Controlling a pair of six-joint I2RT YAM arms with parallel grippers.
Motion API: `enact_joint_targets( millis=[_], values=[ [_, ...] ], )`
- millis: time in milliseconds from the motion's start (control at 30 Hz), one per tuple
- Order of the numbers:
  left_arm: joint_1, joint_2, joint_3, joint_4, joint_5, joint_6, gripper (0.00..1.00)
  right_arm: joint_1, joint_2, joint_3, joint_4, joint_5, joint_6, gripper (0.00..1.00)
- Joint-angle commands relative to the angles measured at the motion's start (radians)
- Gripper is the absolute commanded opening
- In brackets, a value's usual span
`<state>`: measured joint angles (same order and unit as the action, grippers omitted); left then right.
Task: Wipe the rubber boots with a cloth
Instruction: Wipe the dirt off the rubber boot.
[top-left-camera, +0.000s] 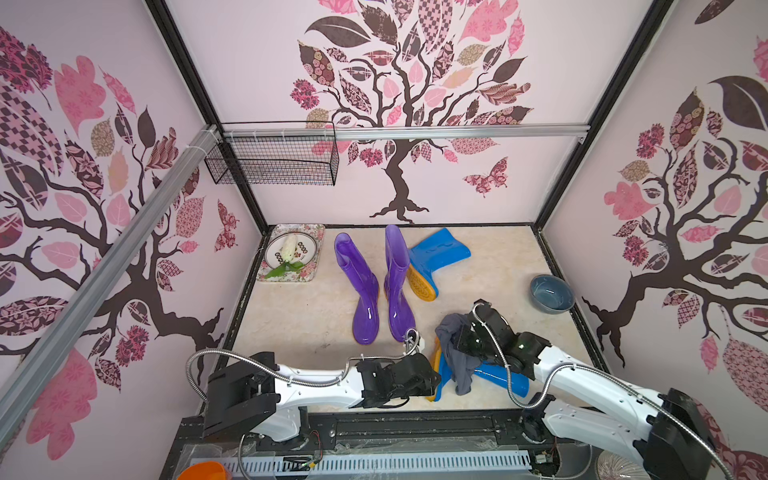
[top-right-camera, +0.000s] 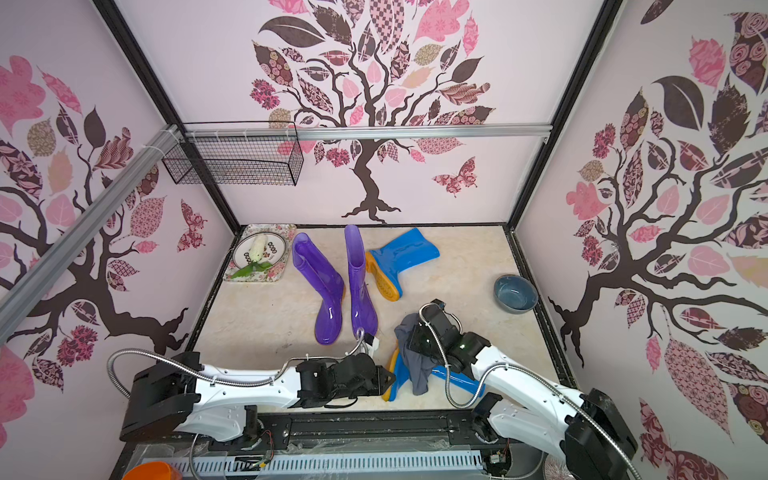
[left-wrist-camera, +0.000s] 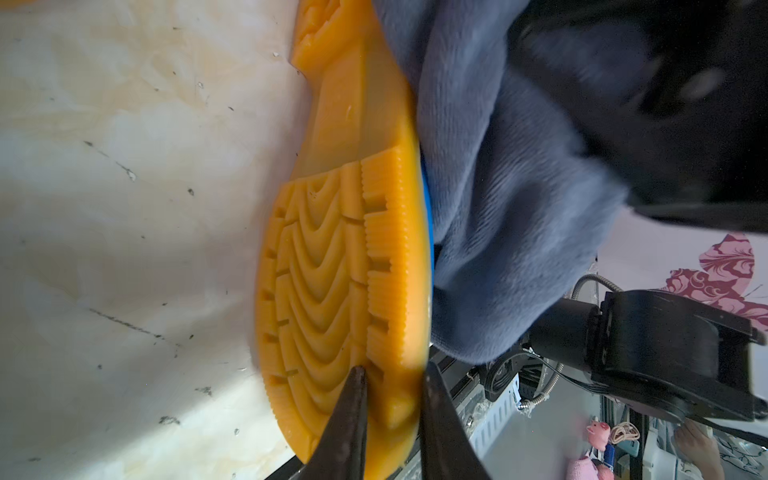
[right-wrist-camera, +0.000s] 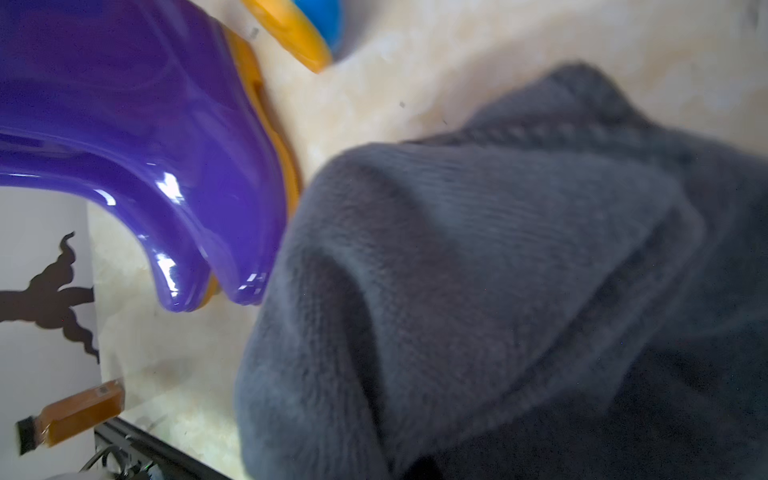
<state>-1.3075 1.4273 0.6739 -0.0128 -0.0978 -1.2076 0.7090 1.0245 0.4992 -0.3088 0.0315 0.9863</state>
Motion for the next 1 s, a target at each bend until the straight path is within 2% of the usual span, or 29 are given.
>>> enact_joint_targets(
  millis=[0,67,167,267,400,600,867,967],
  values=[
    [0.047,0.048,-0.018,-0.190,-0.100,-0.025,0.20,0.003,0.010,-0.069,-0.137,0.126,0.201,0.00],
    [0.052,0.044,-0.019,-0.194,-0.099,-0.020,0.22,0.003,-0.031,-0.076,-0.231,0.178,0.249,0.00],
    [0.052,0.025,-0.017,-0.187,-0.089,0.004,0.30,-0.006,-0.111,-0.101,-0.223,0.214,0.199,0.00],
    [0.051,-0.008,0.012,-0.197,-0.069,0.086,0.47,-0.074,-0.135,-0.082,-0.257,0.182,0.132,0.00],
    [0.025,0.003,0.110,-0.327,-0.092,0.172,0.55,-0.120,-0.174,-0.074,-0.248,0.130,0.069,0.00],
    [0.008,0.124,0.214,-0.400,-0.077,0.201,0.55,-0.120,-0.182,-0.043,-0.262,0.125,0.020,0.00],
    [-0.059,0.170,0.343,-0.469,-0.107,0.259,0.56,-0.120,-0.195,-0.053,-0.252,0.116,-0.006,0.00],
    [-0.059,0.208,0.356,-0.506,-0.136,0.243,0.45,-0.119,-0.193,-0.054,-0.253,0.114,-0.015,0.00]
  ],
)
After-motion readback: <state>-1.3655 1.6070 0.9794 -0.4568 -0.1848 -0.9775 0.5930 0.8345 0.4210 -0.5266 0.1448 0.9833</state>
